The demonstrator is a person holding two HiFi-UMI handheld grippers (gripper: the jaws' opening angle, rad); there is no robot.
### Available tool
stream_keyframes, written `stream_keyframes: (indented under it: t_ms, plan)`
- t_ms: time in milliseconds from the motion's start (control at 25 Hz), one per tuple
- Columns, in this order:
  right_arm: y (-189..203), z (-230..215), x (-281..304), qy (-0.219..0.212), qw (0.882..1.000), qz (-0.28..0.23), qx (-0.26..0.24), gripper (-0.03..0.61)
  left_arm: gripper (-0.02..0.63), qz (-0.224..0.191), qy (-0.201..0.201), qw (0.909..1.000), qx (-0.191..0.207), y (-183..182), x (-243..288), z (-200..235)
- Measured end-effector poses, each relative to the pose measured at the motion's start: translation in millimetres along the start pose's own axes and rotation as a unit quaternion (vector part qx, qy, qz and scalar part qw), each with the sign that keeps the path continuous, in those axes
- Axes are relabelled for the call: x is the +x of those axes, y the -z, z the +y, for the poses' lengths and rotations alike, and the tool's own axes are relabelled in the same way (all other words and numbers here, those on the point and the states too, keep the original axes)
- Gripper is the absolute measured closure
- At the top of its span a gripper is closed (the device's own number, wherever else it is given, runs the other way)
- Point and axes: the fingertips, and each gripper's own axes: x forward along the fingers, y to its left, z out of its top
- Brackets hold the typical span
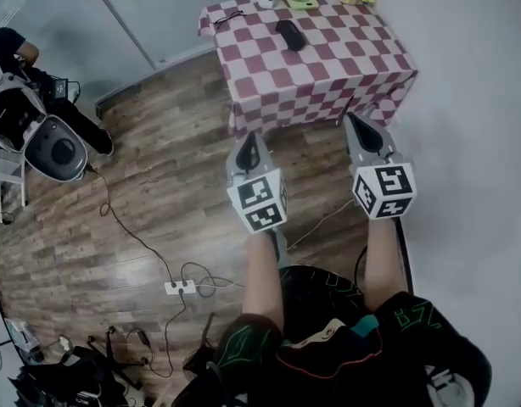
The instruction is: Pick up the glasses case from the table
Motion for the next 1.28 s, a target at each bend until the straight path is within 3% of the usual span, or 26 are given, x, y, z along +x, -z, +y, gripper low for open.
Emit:
stream_keyframes:
  t_ms: [240, 320, 480, 760, 920, 1120, 1280]
  plan:
    - [-5, -13, 66, 0.018, 1.0, 0.008, 0.014, 0.573, 0.604, 0.014, 0.014, 0.9998, 0.0, -13, 58, 29]
    - [-13, -18, 87, 0.022, 1.0, 0.008, 0.015, 0.494, 0.604, 0.014, 0.018, 0.9998, -0.002, -19, 79, 40]
    - [-26, -24, 121, 0.027, 0.999, 0.018, 0.004, 0.469, 0.604, 0.006, 0.027, 0.9995, -0.018, -34, 113, 54]
    - [-29, -28, 166, 0.006, 0.996, 0.09, -0.024, 0.383, 0.604, 0.006, 0.055, 0.9978, -0.038, -41, 149, 49]
    - [-28, -29, 188, -0.003, 0.993, 0.112, -0.035, 0.343, 0.604, -0.008, 0.06, 0.9977, -0.03, -60, 163, 50]
    - [-20, -33, 217, -0.018, 0.988, 0.146, -0.053, 0.33, 0.604, -0.038, 0.052, 0.9973, -0.036, -90, 181, 63]
    - [-11, -51, 241, -0.019, 0.984, 0.165, -0.057, 0.316, 0.604, -0.036, 0.058, 0.9973, -0.026, -92, 202, 56]
